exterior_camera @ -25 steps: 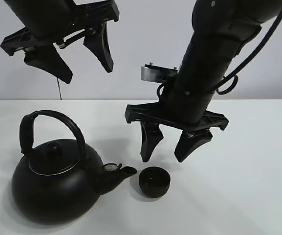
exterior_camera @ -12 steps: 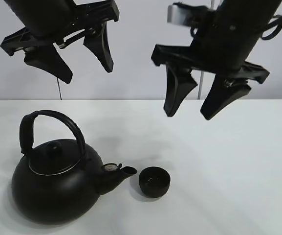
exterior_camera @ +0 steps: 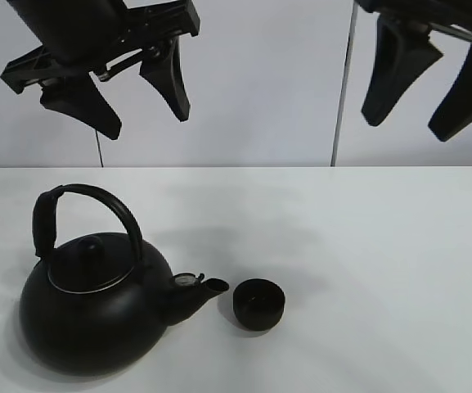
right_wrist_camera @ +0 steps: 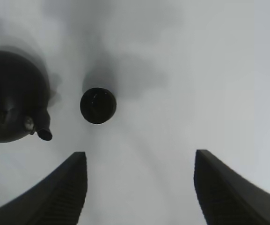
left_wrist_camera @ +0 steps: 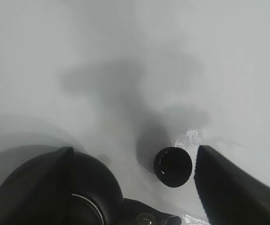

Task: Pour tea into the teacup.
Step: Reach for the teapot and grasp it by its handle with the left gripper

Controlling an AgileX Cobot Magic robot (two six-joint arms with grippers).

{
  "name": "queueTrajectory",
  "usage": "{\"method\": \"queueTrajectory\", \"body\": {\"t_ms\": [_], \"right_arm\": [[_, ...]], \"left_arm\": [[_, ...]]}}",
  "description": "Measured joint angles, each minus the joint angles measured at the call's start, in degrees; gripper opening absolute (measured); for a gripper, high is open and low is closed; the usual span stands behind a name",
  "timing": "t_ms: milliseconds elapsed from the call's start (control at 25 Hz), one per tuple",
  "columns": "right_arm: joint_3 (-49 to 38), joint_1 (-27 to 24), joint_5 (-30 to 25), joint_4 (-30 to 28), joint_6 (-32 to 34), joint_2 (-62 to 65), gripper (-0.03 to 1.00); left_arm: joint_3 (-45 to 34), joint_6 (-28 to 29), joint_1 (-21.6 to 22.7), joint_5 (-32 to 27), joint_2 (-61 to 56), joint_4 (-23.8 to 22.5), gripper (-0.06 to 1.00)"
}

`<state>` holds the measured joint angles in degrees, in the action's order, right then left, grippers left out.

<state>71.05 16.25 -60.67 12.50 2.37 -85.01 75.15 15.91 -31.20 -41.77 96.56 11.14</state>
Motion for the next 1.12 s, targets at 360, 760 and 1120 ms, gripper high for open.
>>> {"method": "queueTrajectory", "body": {"t_ms": [360,760,1120], "right_arm": [[-0.05,-6.42,-2.21,-0.97,-0.68,1.22,0.45],[-0.05,-6.83,-0.93,2.27,-0.89,1.22,0.45],[-0.05,-6.83,0.46,7.47,-0.89,1.22,0.45]], "left_arm": [[0.00,0.00,0.00,0.00,0.00,0.00,0.52],[0.00,0.00,0.00,0.00,0.00,0.00,0.52],[0.00,0.00,0.00,0.00,0.00,0.00,0.52]]}}
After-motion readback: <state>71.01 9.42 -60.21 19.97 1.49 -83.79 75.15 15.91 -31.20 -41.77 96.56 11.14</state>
